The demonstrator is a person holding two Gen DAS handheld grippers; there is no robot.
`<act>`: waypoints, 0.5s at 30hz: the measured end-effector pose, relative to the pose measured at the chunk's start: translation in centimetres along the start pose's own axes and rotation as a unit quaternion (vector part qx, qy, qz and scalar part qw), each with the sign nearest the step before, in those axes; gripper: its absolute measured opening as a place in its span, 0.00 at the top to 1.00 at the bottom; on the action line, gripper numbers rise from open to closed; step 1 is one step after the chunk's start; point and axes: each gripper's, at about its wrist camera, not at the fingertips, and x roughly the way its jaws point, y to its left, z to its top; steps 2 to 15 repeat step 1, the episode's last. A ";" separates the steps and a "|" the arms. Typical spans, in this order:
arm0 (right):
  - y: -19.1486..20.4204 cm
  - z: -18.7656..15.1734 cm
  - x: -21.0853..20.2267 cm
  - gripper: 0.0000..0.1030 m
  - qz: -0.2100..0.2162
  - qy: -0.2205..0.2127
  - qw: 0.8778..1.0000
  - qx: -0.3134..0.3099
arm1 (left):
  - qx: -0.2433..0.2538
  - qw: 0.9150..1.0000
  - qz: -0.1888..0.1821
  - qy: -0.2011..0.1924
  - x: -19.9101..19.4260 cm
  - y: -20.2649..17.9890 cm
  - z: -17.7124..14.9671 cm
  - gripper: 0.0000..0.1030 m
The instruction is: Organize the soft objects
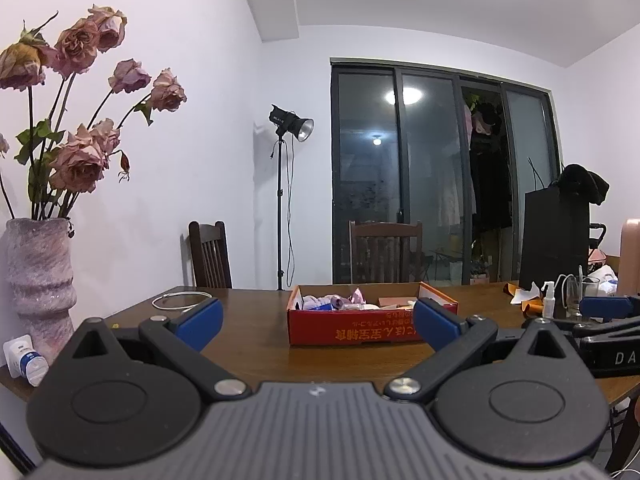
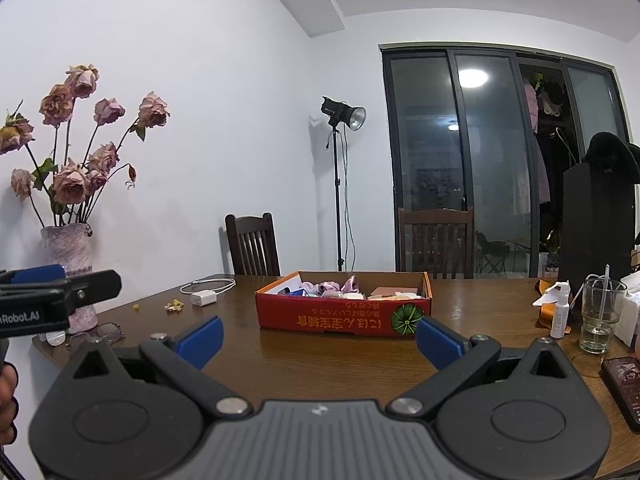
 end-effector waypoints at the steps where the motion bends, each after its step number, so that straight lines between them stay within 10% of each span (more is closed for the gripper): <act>1: 0.0 0.0 0.0 0.00 -0.001 0.000 1.000 0.001 | 0.001 1.000 -0.003 0.001 0.0 0.0 0.0 0.00; 15: 0.0 0.0 0.0 0.00 -0.001 0.000 1.000 0.001 | 0.001 1.000 -0.003 0.001 0.0 0.0 0.0 0.00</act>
